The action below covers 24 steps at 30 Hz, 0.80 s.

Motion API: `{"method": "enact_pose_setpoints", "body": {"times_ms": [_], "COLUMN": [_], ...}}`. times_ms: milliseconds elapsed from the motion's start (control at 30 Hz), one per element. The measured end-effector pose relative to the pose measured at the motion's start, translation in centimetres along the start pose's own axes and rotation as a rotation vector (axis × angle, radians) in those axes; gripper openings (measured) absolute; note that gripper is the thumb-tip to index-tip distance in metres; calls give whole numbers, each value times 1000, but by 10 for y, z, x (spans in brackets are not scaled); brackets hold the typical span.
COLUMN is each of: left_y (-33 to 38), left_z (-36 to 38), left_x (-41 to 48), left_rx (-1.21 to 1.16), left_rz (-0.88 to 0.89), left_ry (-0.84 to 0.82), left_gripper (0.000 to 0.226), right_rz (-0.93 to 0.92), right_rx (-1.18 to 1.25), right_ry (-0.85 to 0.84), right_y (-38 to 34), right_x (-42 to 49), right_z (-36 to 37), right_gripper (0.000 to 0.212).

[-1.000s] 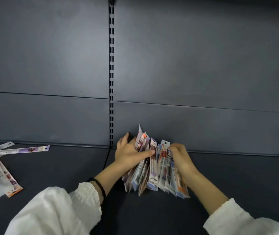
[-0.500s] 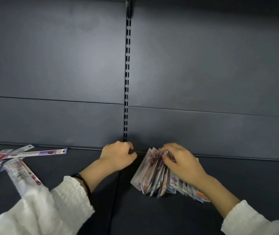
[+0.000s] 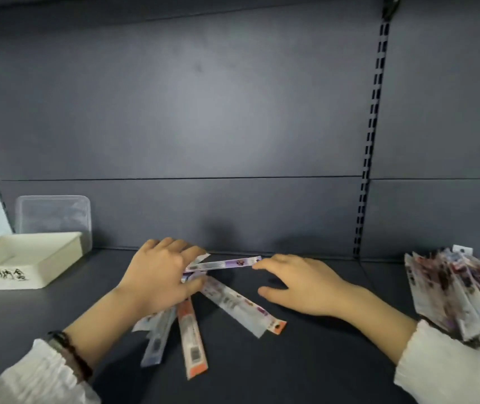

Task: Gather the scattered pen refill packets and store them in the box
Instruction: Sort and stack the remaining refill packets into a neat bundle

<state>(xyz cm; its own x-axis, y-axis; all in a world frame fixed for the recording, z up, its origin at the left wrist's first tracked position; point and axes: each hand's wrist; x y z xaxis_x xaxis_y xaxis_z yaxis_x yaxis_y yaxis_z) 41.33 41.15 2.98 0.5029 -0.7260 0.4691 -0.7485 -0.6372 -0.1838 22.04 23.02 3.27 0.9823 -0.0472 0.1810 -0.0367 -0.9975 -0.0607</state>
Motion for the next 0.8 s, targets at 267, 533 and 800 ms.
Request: {"method": "enact_pose_setpoints", "body": {"times_ms": [267,533,800], "left_y": [-70,-69,-79], "left_z": [43,63,68], "left_x": [13,26,26], "left_rx": [-282,-692,-1136], "left_rz": [-17,98,28], "left_ry": [-157,-218,-280], "left_gripper": [62,39,42], "right_rz": [345,433,191], "right_rx": [69,377,501], "right_ry": [-145,-34,203], "right_y": [-56,-59,-67], "right_x": [85,109,132], "right_z": [32,32,23], "right_gripper": [59,19,15]}}
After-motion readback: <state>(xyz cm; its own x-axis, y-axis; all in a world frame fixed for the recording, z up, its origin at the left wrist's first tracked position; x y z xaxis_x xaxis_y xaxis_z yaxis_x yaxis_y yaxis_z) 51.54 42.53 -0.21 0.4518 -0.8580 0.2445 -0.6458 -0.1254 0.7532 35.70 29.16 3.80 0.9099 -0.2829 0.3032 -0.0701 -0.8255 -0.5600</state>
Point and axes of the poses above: each hand's wrist, its own x-axis towards the middle knuckle, its own z-axis out of the palm, y = z × x, and after that the axes turned 11 degrees about -z, right-handed
